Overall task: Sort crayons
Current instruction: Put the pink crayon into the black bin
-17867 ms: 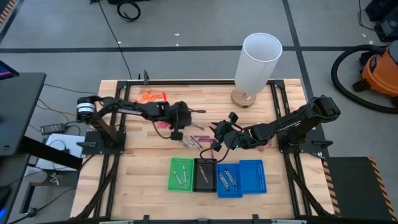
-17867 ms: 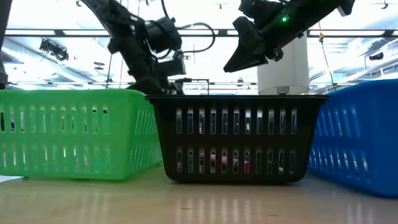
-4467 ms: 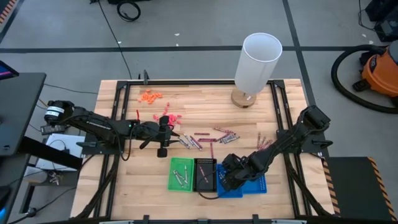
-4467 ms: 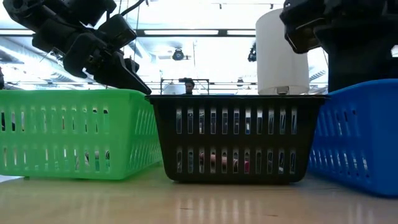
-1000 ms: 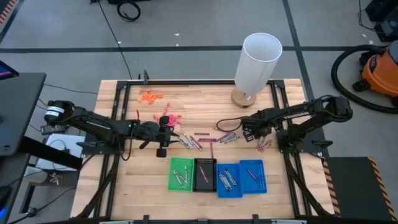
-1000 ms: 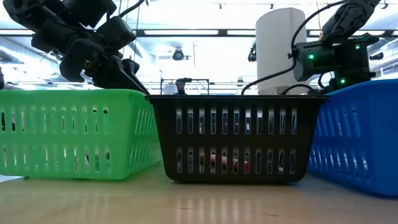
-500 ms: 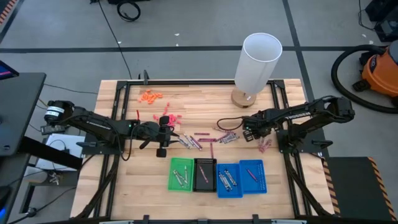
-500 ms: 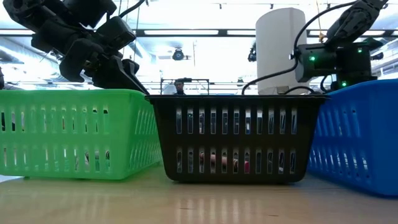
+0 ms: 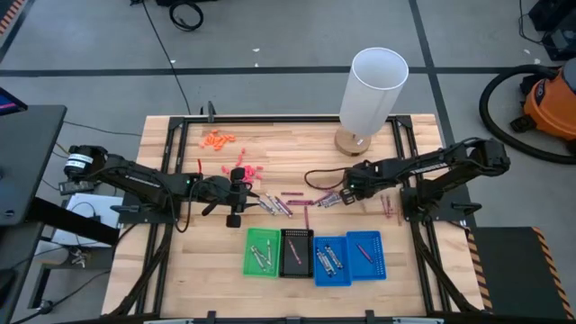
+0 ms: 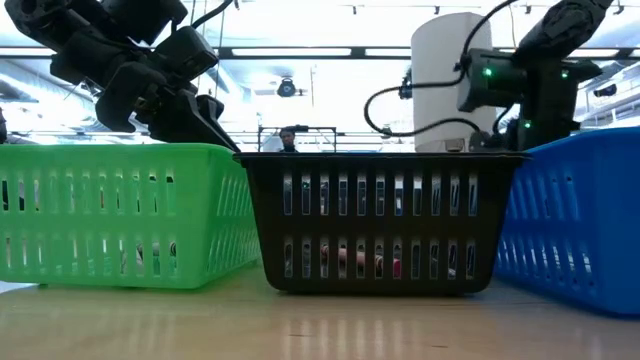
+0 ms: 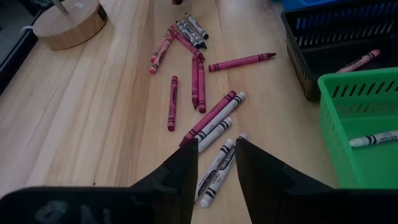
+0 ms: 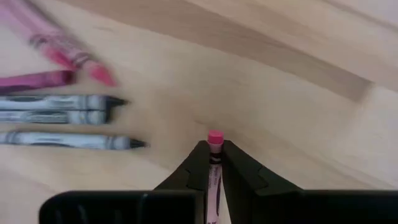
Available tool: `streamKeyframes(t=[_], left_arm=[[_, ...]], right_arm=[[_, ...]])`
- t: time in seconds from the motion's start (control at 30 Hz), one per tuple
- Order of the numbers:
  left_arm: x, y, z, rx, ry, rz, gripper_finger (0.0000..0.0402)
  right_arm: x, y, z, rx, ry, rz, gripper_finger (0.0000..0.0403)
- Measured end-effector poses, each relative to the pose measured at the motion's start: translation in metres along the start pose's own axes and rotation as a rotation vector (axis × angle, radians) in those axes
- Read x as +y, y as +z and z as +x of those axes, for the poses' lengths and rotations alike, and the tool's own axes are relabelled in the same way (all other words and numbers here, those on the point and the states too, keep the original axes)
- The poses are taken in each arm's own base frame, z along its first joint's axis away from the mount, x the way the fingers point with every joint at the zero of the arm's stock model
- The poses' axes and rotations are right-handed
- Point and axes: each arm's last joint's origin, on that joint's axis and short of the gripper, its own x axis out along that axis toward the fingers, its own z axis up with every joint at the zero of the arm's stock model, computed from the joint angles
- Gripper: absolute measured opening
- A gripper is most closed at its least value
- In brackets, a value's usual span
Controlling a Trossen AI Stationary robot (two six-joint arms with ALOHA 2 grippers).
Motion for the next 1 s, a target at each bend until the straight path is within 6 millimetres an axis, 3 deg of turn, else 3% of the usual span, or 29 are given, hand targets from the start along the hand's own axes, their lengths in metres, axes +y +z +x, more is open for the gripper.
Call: streamKeyframes(t=[0.2,0.47,0.73,1.0], left_arm=[[0.000,0.000,0.000,0.001,0.000,-0.001,0.0117],[0.000,0.000,0.000,0.002,0.000,-0.001,0.0117],[0.000,0.000,0.000,0.003,0.000,-0.009,0.0117],[0.000,0.000,0.000,0.004,-0.001,-0.012,0.0117]], right_arm=[[0.021,0.007,-0.011,-0.065,0.145,-0.065,0.0039],[0.060,0.007,-0.044,-0.138,0.328,-0.167,0.0039],[0.083,-0.020,-0.065,-0.142,0.412,-0.189,0.0039],[0.096,-0.050,-0.071,-0.165,0.455,-0.174,0.0039]])
